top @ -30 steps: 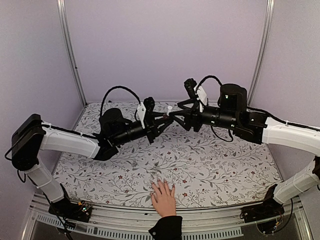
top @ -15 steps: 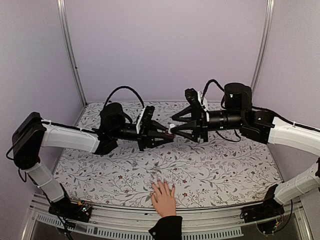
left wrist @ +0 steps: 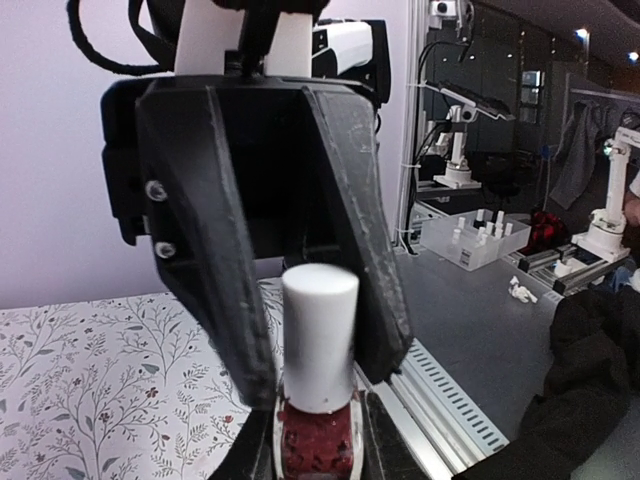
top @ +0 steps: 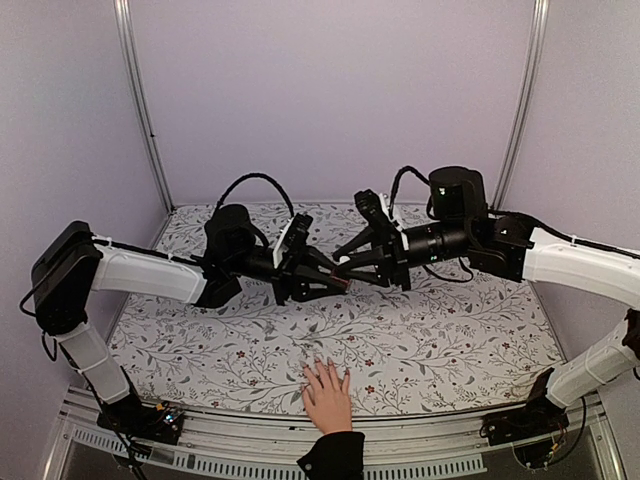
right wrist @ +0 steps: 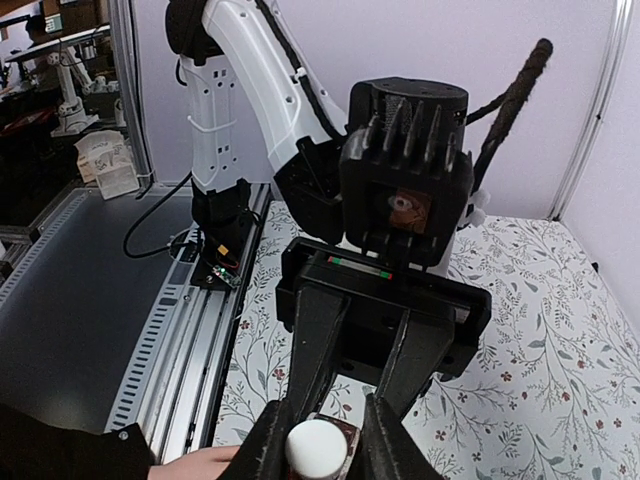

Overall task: Paint the nails
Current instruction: Screw the nail polish bottle.

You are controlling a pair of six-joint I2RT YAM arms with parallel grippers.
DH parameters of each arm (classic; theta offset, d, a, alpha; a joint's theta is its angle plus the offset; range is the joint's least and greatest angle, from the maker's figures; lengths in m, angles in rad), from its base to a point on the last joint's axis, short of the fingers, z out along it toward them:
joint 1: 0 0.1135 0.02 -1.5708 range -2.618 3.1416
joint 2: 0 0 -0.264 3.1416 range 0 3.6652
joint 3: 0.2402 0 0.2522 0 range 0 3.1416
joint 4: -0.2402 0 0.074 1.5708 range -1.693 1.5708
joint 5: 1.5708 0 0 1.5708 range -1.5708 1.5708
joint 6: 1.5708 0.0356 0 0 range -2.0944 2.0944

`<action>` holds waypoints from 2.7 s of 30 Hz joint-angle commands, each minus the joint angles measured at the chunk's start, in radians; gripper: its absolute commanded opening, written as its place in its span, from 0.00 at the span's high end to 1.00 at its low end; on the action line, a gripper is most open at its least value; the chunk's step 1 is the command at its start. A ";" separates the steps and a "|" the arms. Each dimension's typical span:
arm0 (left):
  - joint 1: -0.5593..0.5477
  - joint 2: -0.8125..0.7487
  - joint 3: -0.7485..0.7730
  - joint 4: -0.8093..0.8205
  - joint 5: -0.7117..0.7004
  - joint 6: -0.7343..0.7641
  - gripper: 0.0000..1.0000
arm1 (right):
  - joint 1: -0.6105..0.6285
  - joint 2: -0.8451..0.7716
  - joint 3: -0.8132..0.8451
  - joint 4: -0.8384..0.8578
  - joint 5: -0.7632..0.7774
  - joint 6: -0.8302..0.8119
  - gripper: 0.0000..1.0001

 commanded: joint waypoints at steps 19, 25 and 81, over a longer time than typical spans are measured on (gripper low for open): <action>0.006 -0.028 -0.018 0.044 -0.402 0.015 1.00 | -0.003 0.054 0.040 0.010 0.174 0.068 1.00; -0.007 -0.017 -0.020 0.046 -0.550 0.016 1.00 | -0.004 0.080 0.041 0.028 0.290 0.105 1.00; -0.009 0.019 -0.067 0.143 -0.207 0.007 1.00 | -0.004 -0.075 -0.101 0.101 0.200 0.095 0.44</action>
